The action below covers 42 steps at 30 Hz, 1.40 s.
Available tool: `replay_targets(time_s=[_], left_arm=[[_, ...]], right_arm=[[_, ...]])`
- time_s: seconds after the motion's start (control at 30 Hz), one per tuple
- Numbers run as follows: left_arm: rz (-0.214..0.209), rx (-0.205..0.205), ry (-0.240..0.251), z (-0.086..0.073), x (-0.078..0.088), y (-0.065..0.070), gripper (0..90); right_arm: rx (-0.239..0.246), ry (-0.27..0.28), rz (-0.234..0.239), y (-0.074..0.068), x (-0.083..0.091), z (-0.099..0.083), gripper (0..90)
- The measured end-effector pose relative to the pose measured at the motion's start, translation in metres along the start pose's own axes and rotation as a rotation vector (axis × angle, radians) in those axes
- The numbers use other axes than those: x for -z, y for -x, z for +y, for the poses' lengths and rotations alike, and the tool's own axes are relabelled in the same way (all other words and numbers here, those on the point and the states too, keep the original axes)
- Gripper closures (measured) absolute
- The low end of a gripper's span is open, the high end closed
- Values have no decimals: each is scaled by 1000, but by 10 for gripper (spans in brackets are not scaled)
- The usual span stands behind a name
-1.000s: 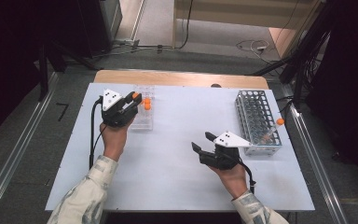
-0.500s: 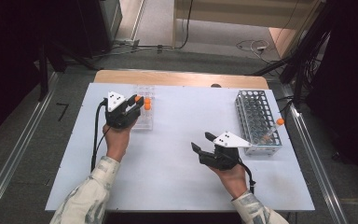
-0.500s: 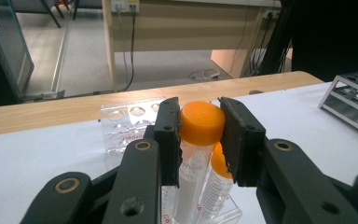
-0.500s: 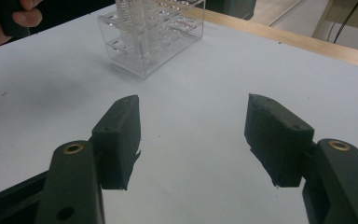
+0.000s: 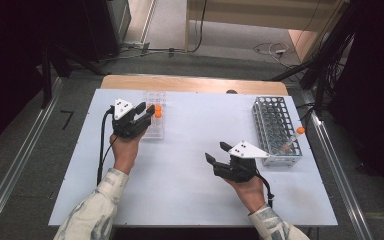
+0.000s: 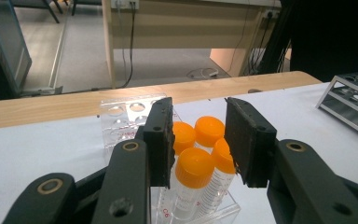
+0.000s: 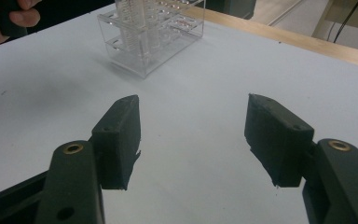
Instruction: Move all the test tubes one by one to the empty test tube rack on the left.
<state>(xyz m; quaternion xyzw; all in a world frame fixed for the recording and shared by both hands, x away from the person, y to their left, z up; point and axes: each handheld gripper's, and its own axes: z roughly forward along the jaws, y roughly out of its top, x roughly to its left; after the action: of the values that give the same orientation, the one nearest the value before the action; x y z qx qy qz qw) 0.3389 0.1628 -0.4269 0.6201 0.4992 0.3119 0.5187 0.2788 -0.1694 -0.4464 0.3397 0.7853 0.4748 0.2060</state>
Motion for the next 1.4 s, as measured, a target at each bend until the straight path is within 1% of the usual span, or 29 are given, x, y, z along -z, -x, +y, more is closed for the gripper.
replay_targets(time_s=[0.1,0.2,0.3,0.37,0.47,0.53,0.63,0.73,0.8,0.97,1.03,1.13,1.3,1.4], left_arm=[[-5,7,-1,-1,2,1,574],[-6,21,2,-2,7,3,517],[-13,27,2,-4,14,6,459],[-19,24,1,-6,20,9,435],[-41,38,6,-12,29,13,407],[-49,32,-5,-15,32,17,384],[-56,15,-9,-20,39,23,371],[-65,0,-23,-26,45,28,345],[-61,-13,-31,-30,48,30,331],[-61,-20,-42,-39,54,31,310],[-60,-22,-45,-41,55,31,310],[-66,-23,-47,-42,57,32,310],[-74,-28,-44,-42,59,33,310],[-71,-28,-49,-43,59,33,310]], right_arm=[[0,-1,-2,1,0,0,347],[-4,0,-6,2,1,0,347],[-4,0,-12,5,2,-1,346],[-8,3,-18,6,4,-1,346],[-14,5,-30,10,6,-2,346],[-14,3,-42,13,8,-3,345],[-15,6,-61,18,11,-4,344],[-18,15,-87,25,18,-5,343],[-26,21,-107,30,23,-6,342],[-46,47,-171,47,40,-9,342],[-61,64,-197,55,48,-10,343],[-77,76,-231,64,57,-12,345],[-102,78,-278,78,71,-18,346],[-118,78,-301,84,79,-23,348]])
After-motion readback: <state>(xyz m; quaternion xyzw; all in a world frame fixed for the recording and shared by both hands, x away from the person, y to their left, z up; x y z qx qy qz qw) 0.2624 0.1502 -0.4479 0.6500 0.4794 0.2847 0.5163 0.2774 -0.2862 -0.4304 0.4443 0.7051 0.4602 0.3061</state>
